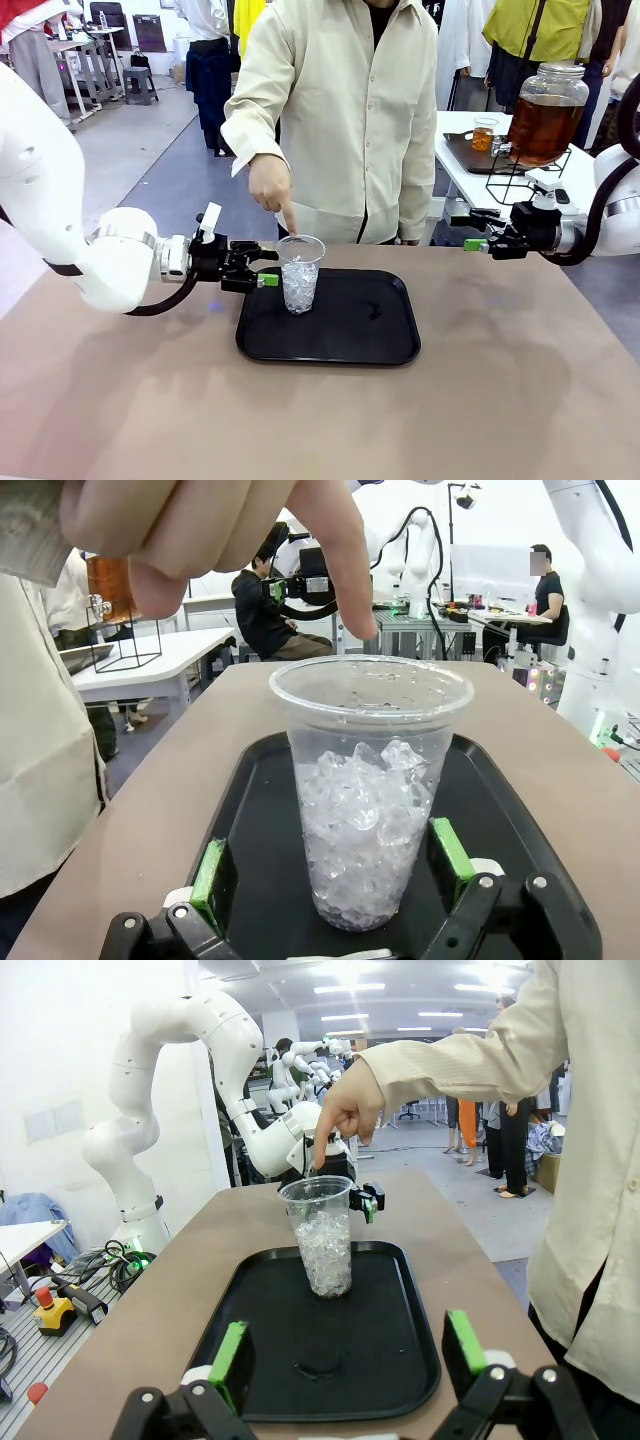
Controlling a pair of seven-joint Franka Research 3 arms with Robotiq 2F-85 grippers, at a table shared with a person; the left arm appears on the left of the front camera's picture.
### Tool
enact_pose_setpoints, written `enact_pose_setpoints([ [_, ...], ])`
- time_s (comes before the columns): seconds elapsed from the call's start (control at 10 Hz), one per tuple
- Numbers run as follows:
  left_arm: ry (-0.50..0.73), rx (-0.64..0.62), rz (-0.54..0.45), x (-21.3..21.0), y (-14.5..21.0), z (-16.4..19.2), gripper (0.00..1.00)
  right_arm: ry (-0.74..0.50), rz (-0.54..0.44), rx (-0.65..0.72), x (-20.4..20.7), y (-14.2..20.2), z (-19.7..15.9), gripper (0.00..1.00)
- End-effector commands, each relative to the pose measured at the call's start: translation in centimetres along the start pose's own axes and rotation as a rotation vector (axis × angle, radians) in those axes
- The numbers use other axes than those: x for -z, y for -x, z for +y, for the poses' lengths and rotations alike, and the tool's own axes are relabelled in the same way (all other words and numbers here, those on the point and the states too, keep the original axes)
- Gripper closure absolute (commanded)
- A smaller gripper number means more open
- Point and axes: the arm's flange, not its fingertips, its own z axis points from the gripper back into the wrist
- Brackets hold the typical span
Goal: Pour the drink into the iced cup.
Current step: Pick up the iced cup indicated by the human and present it to them.
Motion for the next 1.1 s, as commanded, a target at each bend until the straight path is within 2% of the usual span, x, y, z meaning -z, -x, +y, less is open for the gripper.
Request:
enact_pose_setpoints([
  [0.0, -0.017, 0.006, -0.009, 1.2, 0.3, 0.4, 0.00, -0.001, 0.002, -0.005, 0.2, -0.4, 0.1, 0.00],
  [1.0, 0.085, -0.019, -0.021, 4.4, 0.3, -1.6, 0.00, -0.001, 0.002, -0.005, 0.2, -0.4, 0.1, 0.00],
])
